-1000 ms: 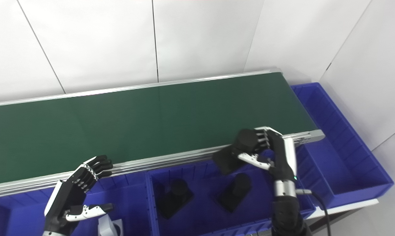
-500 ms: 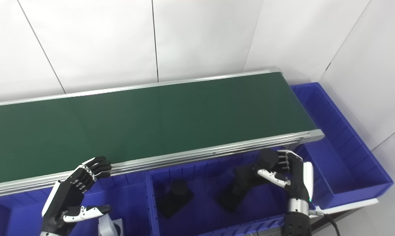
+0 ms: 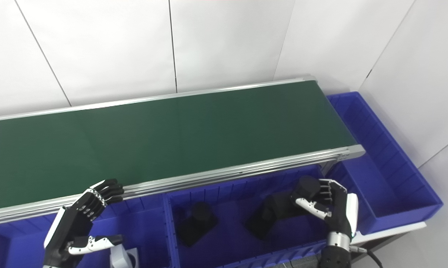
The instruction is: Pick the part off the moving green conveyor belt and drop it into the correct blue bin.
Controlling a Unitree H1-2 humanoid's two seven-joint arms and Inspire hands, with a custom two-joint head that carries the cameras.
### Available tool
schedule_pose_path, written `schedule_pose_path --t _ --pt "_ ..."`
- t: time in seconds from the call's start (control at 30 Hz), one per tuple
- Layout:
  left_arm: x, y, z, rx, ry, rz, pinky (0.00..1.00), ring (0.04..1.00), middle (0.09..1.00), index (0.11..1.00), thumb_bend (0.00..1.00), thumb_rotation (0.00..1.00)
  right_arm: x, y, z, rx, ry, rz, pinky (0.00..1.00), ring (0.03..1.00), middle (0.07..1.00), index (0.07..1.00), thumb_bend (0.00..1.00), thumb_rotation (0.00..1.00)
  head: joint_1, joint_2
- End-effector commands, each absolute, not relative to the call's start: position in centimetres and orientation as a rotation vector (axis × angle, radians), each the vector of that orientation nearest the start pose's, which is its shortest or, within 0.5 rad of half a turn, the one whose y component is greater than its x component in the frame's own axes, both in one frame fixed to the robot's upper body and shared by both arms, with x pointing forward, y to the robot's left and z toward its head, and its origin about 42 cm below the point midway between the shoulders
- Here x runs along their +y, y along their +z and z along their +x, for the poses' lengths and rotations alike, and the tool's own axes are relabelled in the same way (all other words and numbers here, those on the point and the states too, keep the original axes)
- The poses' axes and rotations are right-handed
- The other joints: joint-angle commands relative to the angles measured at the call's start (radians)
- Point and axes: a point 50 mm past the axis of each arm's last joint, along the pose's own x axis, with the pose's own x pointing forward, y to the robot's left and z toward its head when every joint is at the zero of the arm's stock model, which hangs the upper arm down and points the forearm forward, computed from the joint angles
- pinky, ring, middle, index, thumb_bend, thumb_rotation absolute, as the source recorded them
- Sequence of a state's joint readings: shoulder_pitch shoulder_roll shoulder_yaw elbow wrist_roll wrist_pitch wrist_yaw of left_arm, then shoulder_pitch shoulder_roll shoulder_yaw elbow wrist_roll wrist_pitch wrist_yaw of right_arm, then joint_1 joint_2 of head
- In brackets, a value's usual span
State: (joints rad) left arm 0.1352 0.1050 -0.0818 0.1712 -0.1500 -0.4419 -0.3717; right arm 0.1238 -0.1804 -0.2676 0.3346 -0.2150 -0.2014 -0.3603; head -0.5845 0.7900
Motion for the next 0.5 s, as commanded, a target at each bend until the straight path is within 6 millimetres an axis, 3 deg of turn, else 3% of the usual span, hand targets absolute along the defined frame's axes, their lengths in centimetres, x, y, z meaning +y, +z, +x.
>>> schedule_pose_path --t 0.0,0.47 --pt "21.9 5.8 22.7 -0.203 -0.391 -0.018 0.74 0.777 0.783 0.787 0.86 0.12 -37.6 2.8 20.0 0.146 -0.594 -0.455 0.39 0.437 0.474 0.494 0.53 0.00 0.001 0.001" --pt "21.8 5.8 22.6 -0.206 -0.396 -0.014 0.74 0.772 0.782 0.788 0.87 0.12 -37.7 2.9 17.7 0.180 -0.537 -0.483 0.37 0.426 0.467 0.501 0.53 0.00 0.008 0.004"
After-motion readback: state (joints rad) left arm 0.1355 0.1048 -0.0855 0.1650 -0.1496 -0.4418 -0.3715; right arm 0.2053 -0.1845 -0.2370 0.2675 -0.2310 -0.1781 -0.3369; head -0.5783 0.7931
